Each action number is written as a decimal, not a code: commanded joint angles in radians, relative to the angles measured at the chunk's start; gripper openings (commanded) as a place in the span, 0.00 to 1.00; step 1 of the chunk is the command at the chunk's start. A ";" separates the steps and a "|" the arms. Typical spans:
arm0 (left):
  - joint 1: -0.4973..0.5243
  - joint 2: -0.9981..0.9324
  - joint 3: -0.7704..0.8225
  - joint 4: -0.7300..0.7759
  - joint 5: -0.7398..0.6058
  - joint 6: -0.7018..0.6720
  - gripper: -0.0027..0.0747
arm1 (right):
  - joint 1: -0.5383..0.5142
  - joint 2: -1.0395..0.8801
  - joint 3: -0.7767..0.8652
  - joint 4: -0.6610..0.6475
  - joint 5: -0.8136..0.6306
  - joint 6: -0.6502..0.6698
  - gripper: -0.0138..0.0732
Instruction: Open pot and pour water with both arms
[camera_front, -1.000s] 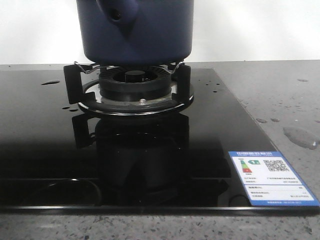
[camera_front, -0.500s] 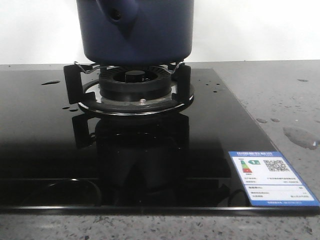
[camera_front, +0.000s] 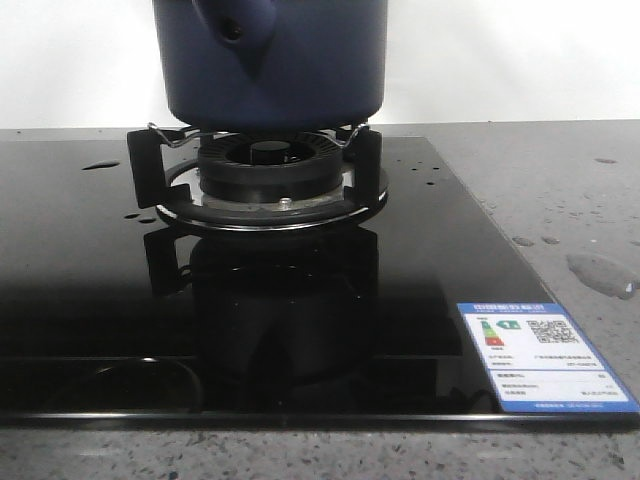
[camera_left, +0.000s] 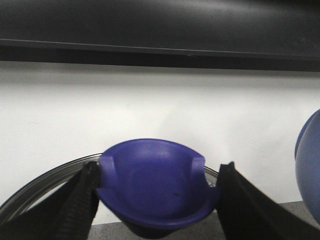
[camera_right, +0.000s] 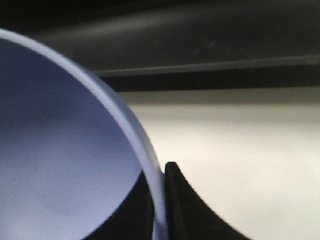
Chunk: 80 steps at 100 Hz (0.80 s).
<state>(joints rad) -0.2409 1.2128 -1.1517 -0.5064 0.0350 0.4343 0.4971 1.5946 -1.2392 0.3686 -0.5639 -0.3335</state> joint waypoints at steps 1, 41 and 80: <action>0.001 -0.037 -0.035 -0.003 -0.105 0.000 0.56 | 0.002 -0.059 -0.029 -0.026 -0.109 -0.002 0.09; 0.001 -0.037 -0.035 -0.003 -0.115 0.000 0.56 | 0.017 -0.059 -0.025 -0.109 -0.258 0.001 0.09; 0.001 -0.037 -0.035 -0.003 -0.115 0.000 0.56 | 0.017 -0.059 -0.025 -0.142 -0.320 0.001 0.09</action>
<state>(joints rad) -0.2409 1.2128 -1.1517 -0.5064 0.0290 0.4343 0.5105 1.5903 -1.2334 0.2535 -0.7936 -0.3317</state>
